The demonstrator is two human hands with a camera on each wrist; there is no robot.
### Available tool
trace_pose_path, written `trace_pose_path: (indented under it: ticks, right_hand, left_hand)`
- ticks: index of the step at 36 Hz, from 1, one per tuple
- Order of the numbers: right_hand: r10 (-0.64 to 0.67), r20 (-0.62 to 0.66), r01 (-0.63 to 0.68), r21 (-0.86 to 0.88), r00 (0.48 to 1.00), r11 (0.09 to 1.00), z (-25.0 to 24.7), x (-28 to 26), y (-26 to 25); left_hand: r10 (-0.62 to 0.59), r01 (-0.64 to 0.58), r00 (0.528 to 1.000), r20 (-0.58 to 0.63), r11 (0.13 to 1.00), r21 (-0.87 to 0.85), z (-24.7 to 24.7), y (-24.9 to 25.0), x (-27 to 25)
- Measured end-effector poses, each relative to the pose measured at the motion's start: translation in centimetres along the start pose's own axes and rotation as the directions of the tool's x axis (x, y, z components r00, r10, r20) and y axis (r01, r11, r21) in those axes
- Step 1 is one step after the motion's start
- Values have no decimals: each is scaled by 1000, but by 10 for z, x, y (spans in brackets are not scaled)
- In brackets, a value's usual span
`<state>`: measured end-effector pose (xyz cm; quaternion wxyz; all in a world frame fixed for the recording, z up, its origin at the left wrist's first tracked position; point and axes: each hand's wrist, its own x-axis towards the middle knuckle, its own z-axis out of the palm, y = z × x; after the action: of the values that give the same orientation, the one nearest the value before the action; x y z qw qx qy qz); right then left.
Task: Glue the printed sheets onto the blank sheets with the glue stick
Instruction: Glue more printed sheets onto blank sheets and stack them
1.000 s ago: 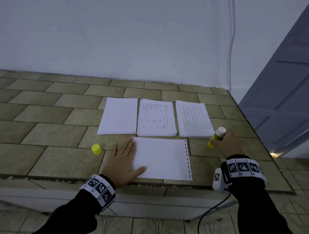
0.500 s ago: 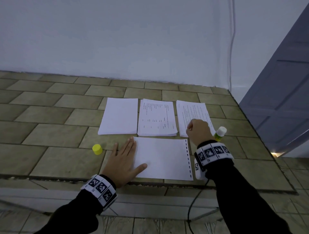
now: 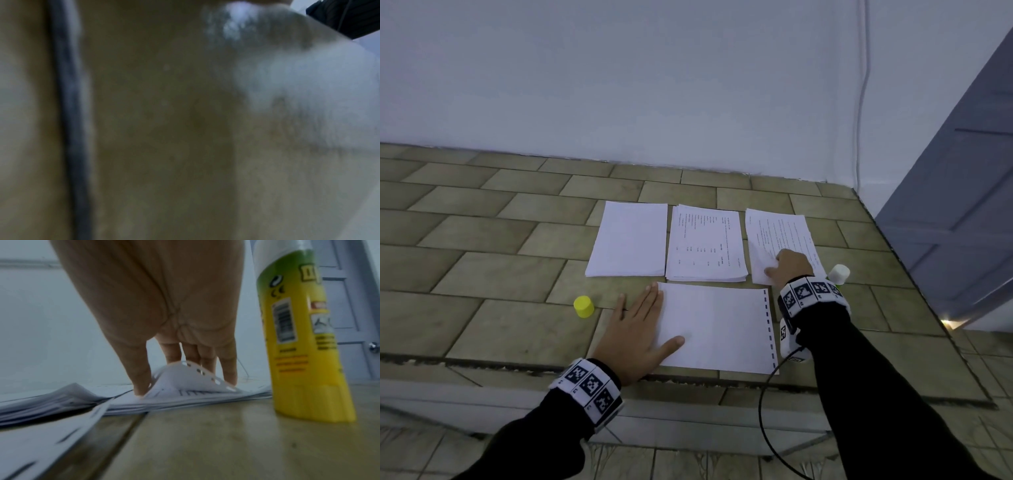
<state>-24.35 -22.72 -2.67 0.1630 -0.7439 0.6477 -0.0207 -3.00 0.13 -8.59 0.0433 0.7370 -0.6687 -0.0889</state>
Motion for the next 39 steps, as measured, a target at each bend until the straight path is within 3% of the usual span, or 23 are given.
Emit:
trace_pose_path:
  ticks: [9,12,15,18,20,22,26,31,34,39]
  right_hand:
    - [-74,-210,134,285,975,949,-23,-5,-7]
    - [-187,-267,272,328,945,905,-31,-20,-12]
    - [-305,-281,397,378,910,836,-33,-40,-14]
    - [-407,-267,486,430,874,761,-31,-61,-8]
    - [-463,-241,520,461,853,719,-26,-72,-2]
    - [-488,-175,503,505,855,701,-19,-80,6]
    - [-520,-103,501,472,848,725,-4,-92,20]
    - [-536,-44,493,463,843,737,6,-104,28]
    - [-533,-35,475,508,845,718,9,-107,34]
    - [-410,-48,324,697,911,640,12,-109,44]
  left_hand:
    - [-3,-4,998,-61,993,-114,3,-5,0]
    - [-24,-24,989,-148,948,-317,1,-7,1]
    - [-134,-39,961,-240,799,-600,3,-12,2]
    - [-274,-14,940,-204,564,-825,-7,-7,3]
    - [-329,17,933,-143,438,-899,-15,-5,4]
    - [-353,5,924,-148,398,-917,-21,-9,4]
    - [-364,-8,917,-160,385,-923,-36,-8,7]
    - [-316,149,949,11,416,-897,-44,-6,9]
    - [-259,146,966,21,474,-868,-42,-9,10]
    - [-181,96,983,6,492,-865,-40,-6,7]
